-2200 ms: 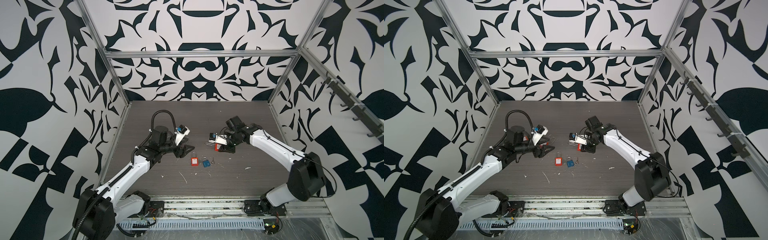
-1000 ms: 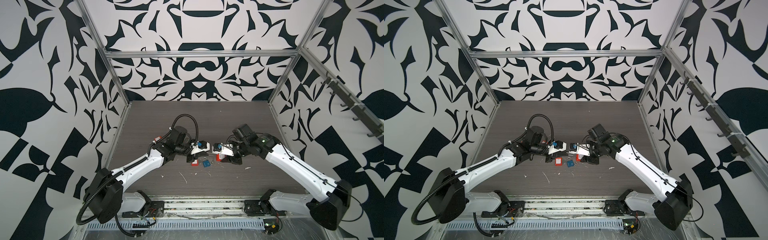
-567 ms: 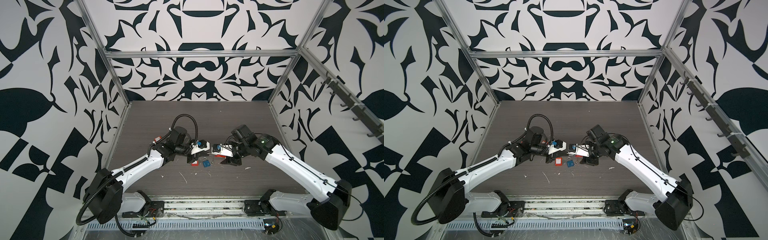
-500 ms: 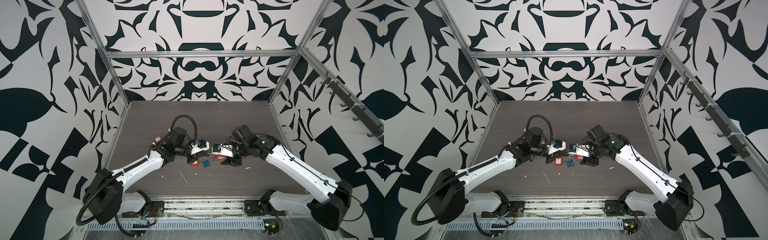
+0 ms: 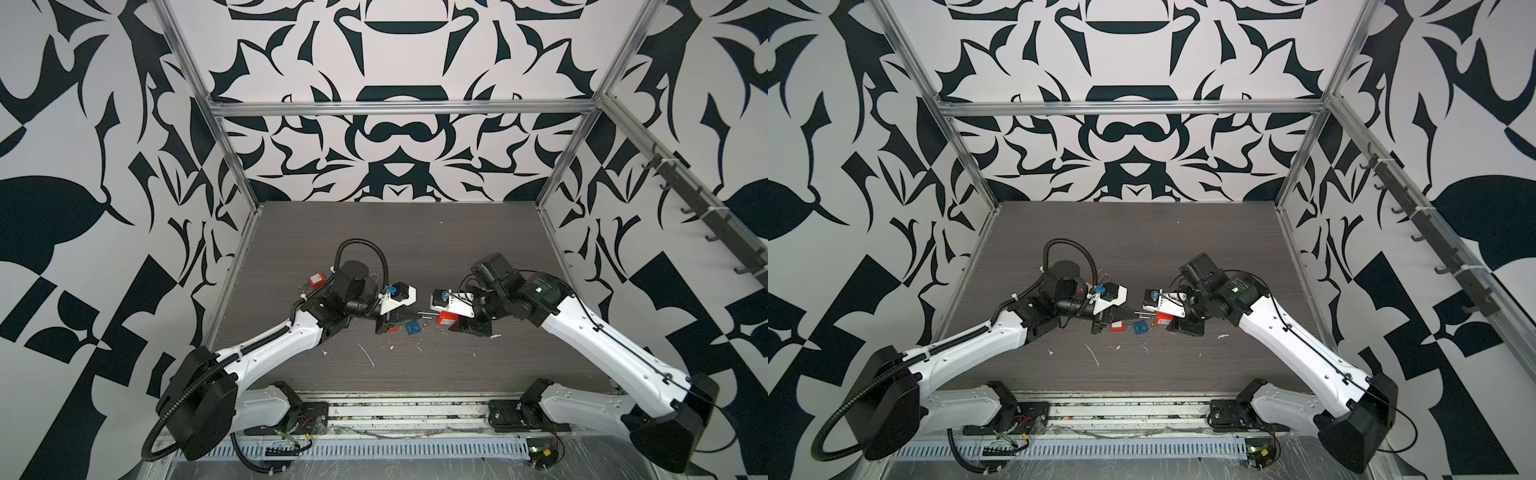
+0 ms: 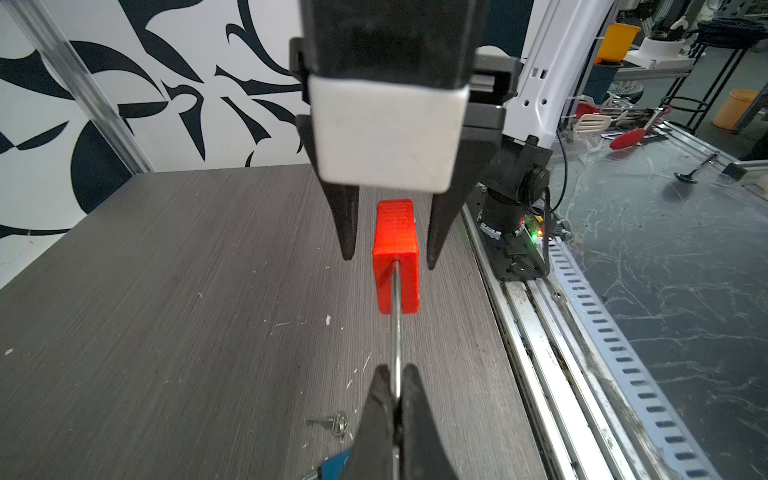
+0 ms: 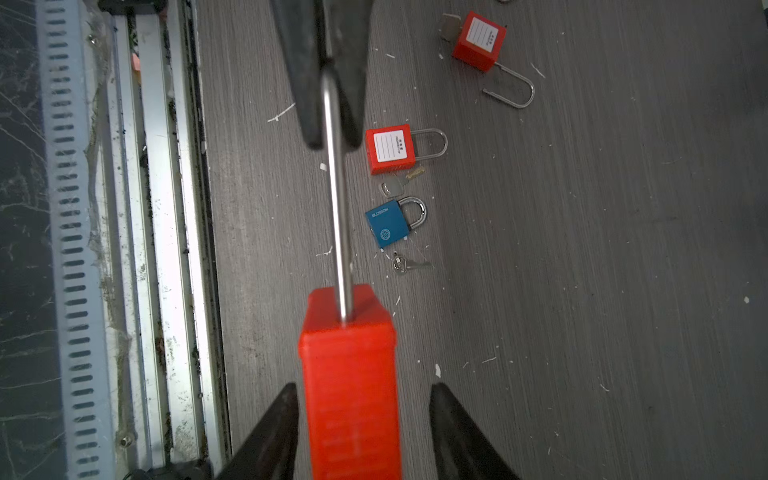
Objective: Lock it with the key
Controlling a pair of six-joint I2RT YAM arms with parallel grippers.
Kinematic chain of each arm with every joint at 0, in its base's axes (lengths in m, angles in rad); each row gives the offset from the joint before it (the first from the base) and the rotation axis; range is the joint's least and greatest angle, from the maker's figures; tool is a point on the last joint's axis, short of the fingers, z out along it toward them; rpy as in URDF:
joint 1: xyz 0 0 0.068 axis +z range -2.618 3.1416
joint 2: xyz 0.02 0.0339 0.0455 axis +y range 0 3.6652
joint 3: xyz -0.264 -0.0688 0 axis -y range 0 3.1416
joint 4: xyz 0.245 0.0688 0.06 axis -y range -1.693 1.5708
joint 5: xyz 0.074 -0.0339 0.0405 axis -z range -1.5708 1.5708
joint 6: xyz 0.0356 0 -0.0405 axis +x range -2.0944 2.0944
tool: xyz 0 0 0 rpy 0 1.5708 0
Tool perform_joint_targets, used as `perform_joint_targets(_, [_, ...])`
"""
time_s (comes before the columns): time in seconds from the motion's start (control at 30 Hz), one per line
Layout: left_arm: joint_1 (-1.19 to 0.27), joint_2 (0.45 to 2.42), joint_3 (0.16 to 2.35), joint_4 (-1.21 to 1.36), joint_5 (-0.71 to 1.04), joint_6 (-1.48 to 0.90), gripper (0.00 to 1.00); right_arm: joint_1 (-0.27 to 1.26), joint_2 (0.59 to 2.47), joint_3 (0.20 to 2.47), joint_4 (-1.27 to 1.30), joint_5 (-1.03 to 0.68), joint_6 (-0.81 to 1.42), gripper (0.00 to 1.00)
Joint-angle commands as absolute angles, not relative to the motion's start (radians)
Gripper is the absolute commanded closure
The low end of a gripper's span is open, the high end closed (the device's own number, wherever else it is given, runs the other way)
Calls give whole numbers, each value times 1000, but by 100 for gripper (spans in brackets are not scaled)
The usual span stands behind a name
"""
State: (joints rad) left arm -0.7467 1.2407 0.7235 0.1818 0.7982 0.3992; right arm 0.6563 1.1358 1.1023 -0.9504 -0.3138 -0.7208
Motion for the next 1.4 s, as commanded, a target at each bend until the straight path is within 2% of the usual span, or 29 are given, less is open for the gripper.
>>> perform_joint_targets(0.0, [-755,1238,724,200,839,400,100,660,1132,1120,-953,-337,-712,52])
perform_joint_targets(0.23, [-761,1248,732,200,829,403,100,664,1106,1129,-947,-378,-705,62])
perform_joint_targets(0.3, [-764,1249,732,201,826,403,100,667,1107,1127,-945,-385,-696,62])
perform_joint_targets(0.4, [-772,1246,733,200,817,404,100,678,1112,1121,-937,-391,-687,55])
perform_joint_targets(0.5, [-773,1239,728,201,809,405,100,683,1116,1120,-933,-400,-683,54])
perform_joint_targets(0.63, [-773,1229,725,198,805,402,100,684,1120,1118,-933,-390,-685,63])
perform_joint_targets(0.83, [-775,1232,727,187,820,390,100,692,1110,1121,-911,-379,-692,81])
perform_joint_targets(1.03, [-791,1258,748,180,835,381,100,729,1118,1121,-875,-386,-698,89])
perform_joint_targets(1.2, [-818,1305,773,189,822,381,100,737,1108,1103,-791,-456,-681,91])
perform_joint_targets(1.37, [-825,1327,769,252,840,322,100,738,1086,1073,-680,-448,-693,92])
